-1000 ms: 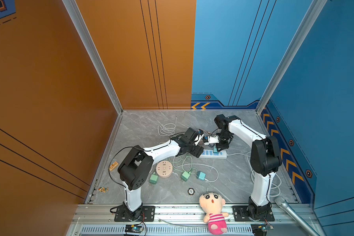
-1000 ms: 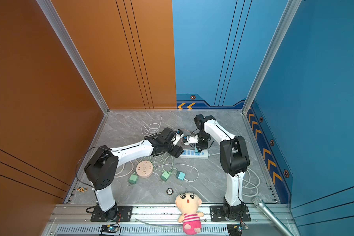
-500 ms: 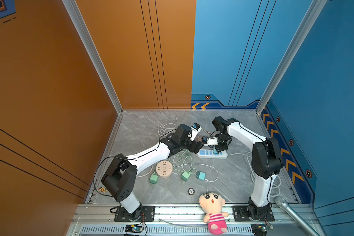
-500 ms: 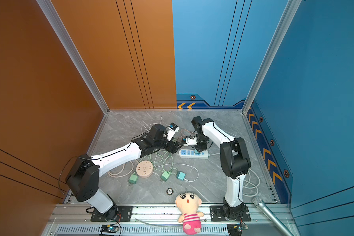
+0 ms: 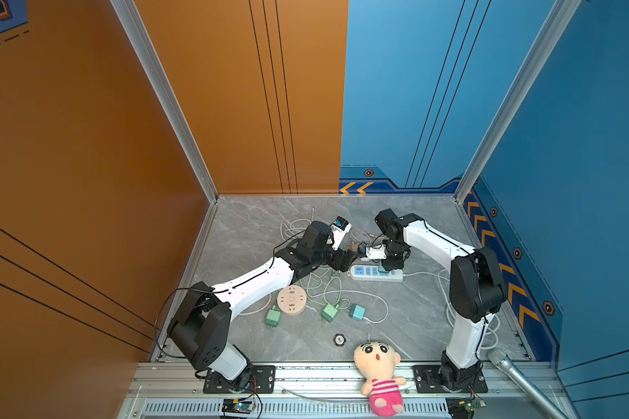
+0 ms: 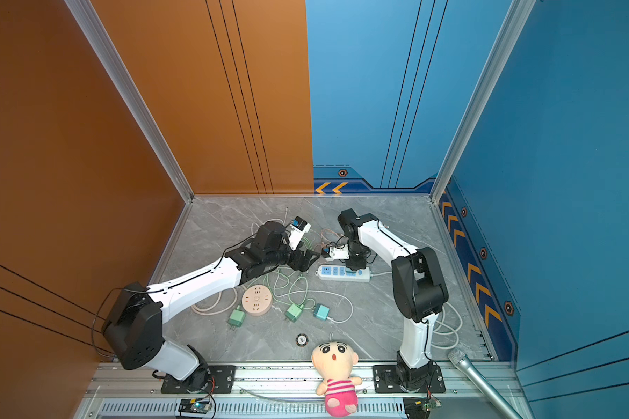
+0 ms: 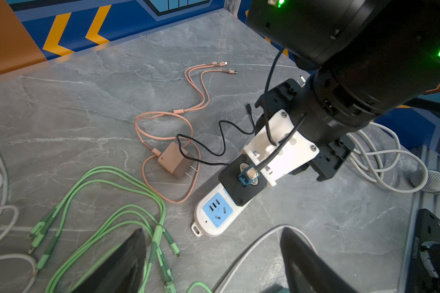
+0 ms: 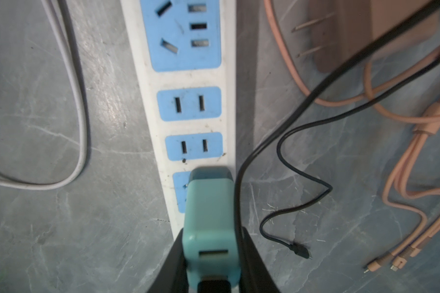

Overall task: Insert plugs into power strip
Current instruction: Rotate the socket at the center of the table.

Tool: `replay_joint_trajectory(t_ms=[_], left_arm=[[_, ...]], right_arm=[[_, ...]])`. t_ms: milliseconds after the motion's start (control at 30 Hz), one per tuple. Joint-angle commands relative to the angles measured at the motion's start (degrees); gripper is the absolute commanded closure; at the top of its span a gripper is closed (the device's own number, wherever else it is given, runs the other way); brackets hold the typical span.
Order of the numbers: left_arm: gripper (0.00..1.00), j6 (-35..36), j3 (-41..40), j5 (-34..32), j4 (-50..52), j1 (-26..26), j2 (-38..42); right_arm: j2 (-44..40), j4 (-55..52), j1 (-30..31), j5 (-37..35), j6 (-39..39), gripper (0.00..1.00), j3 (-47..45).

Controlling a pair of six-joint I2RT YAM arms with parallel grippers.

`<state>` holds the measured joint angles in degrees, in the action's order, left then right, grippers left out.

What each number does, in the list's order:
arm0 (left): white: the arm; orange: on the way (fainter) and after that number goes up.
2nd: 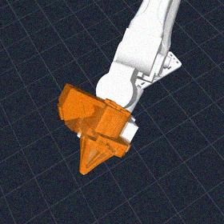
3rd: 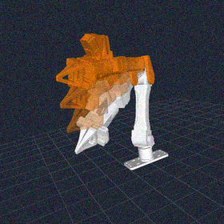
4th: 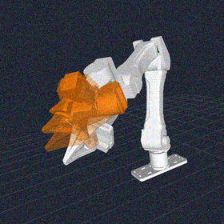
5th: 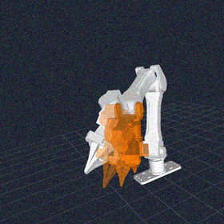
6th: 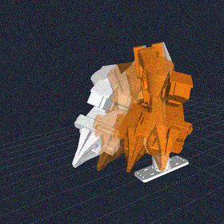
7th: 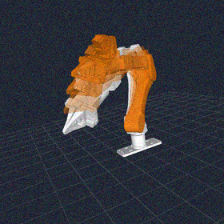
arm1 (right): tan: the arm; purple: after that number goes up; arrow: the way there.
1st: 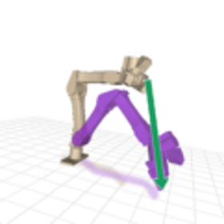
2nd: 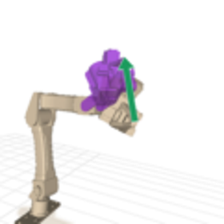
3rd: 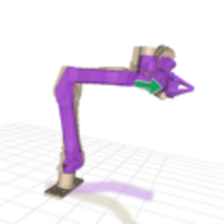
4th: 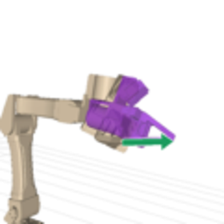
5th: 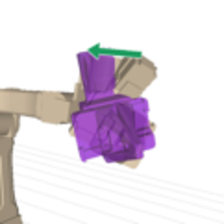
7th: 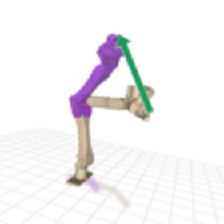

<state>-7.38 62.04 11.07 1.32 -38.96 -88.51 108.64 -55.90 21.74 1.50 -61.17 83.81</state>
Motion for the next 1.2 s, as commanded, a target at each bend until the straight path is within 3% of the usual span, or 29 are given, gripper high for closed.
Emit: replay_joint_trajectory(t_ms=[0,467,1067,1167], left_arm=[[0.17,-0.92,-0.72,1.33,-0.53,0.16,1.32],[0.17,-1.55,-0.7,2.38,-0.85,-0.2,1.75],[0.17,-1.64,-1.75,1.43,-1.17,-0.24,1.94],[0.17,-1.8,-1.66,1.56,-1.3,-0.16,1.76]], right_arm=[[2.46,1.66,-1.43,1.05,2.24,0.99,-2.37],[0.4,-0.5,-1.42,-3.54,2.36,0.99,-6.74],[1.0,0.86,-1.42,4.2,4.22,0.74,3.16],[0.59,0.79,-1.52,6.36,4.83,0.63,4.38]])
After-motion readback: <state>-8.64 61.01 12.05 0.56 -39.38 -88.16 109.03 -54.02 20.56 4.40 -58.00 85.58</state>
